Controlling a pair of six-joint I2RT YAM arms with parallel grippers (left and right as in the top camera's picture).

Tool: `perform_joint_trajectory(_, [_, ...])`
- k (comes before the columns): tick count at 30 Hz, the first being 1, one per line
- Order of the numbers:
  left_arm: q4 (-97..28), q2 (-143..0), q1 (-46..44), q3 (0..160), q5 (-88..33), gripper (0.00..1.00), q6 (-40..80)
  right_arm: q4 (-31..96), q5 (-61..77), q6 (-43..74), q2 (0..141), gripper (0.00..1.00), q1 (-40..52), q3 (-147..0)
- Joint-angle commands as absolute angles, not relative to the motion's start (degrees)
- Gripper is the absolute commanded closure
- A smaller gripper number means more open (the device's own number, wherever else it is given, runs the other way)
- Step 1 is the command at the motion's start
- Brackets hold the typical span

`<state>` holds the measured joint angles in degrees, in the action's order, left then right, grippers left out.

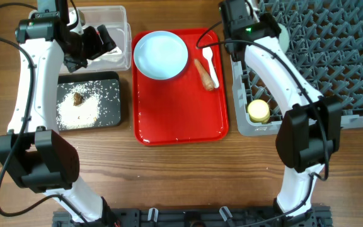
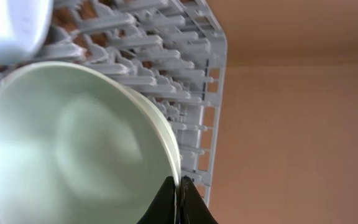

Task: Sort waste into correct bins and load items into the dishwasher rack

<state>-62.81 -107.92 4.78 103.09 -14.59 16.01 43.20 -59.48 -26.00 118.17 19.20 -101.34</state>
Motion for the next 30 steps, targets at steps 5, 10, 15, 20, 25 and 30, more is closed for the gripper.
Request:
perform_joint_trajectory(5, [-62.7,-107.0,5.0,103.5,-14.3,0.0,16.1,47.0,-58.3,-27.0,119.5,0.96,25.1,-101.6])
perform_joint_trajectory(10, [-62.7,-107.0,5.0,103.5,-14.3,0.0,16.1,55.4,-47.6,-27.0,119.5,0.73,27.7,-101.6])
perform_joint_trajectory(15, [-62.7,-107.0,5.0,103.5,-14.3,0.0,16.1,53.8,-44.0,-19.9,119.3,0.11,27.9,-101.6])
perform_joint_trajectory(20, [-62.7,-107.0,5.0,103.5,-14.3,0.0,16.1,50.8,-28.5,-12.0,114.2,0.07,27.7,-107.1])
perform_joint_trajectory(25, [-62.7,-107.0,5.0,103.5,-14.3,0.0,16.1,42.6,-3.9,-3.1,105.2,0.0,27.6,-109.1])
perform_joint_trajectory(30, [-62.7,-107.0,5.0,103.5,-14.3,0.0,16.1,40.4,7.0,2.1,109.8,0.1,27.1,-109.0])
